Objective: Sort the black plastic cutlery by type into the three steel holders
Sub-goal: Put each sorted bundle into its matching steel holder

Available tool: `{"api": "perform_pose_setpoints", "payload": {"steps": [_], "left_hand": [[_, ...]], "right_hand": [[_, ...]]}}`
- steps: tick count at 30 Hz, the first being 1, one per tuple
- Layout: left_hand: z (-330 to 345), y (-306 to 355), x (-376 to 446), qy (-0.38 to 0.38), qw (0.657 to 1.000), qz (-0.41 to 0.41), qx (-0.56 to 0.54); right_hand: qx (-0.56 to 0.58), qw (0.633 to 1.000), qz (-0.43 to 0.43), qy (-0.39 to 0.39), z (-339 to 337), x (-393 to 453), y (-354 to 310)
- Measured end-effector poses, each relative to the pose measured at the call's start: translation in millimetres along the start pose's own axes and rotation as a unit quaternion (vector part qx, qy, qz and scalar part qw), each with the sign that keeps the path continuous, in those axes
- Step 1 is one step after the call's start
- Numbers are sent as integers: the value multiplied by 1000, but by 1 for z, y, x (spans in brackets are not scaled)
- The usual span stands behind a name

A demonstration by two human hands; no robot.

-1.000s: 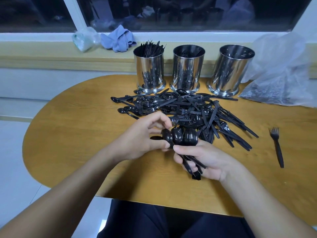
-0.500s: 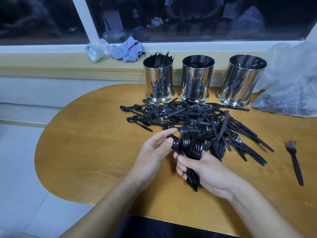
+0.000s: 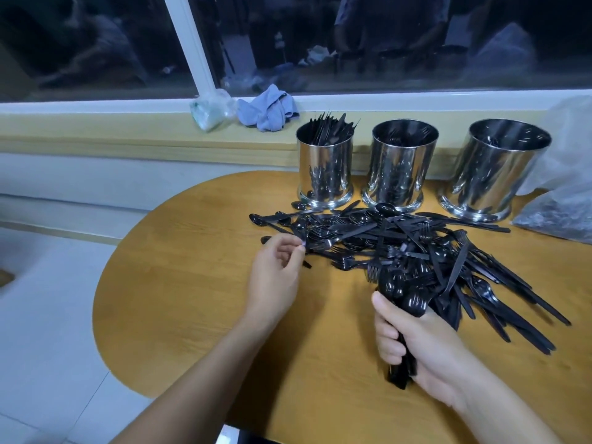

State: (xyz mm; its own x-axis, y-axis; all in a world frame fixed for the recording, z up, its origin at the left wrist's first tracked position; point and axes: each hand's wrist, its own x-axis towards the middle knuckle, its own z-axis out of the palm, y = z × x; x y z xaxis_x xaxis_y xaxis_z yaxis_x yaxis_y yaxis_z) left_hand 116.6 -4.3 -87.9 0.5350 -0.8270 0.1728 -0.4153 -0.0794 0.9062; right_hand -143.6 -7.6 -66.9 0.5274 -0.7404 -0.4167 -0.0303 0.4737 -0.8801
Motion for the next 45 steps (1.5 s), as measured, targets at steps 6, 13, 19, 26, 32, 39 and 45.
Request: {"api": "perform_pose_setpoints", "payload": {"steps": [6, 13, 19, 26, 32, 39, 45], "left_hand": [[3, -24, 48, -39, 971, 66, 229], [27, -14, 63, -30, 948, 55, 313], [12, -12, 41, -56, 961, 25, 270], [-3, -4, 8, -110, 964, 20, 243], [-11, 0, -11, -131, 940, 86, 303], [-7, 3, -12, -144, 915, 128, 356], [-8, 0, -15, -136, 942, 83, 294]], "right_hand": [[-10, 1000, -9, 2, 6, 4, 1], [-23, 1000, 1, 7, 9, 7, -1], [-21, 1000, 3, 3, 8, 7, -2], [-12, 1000, 0, 0, 9, 5, 0], [-7, 1000, -9, 1, 9, 3, 3], [-16, 1000, -20, -2, 8, 5, 6], [-20, 999, -30, -7, 7, 6, 8]]}}
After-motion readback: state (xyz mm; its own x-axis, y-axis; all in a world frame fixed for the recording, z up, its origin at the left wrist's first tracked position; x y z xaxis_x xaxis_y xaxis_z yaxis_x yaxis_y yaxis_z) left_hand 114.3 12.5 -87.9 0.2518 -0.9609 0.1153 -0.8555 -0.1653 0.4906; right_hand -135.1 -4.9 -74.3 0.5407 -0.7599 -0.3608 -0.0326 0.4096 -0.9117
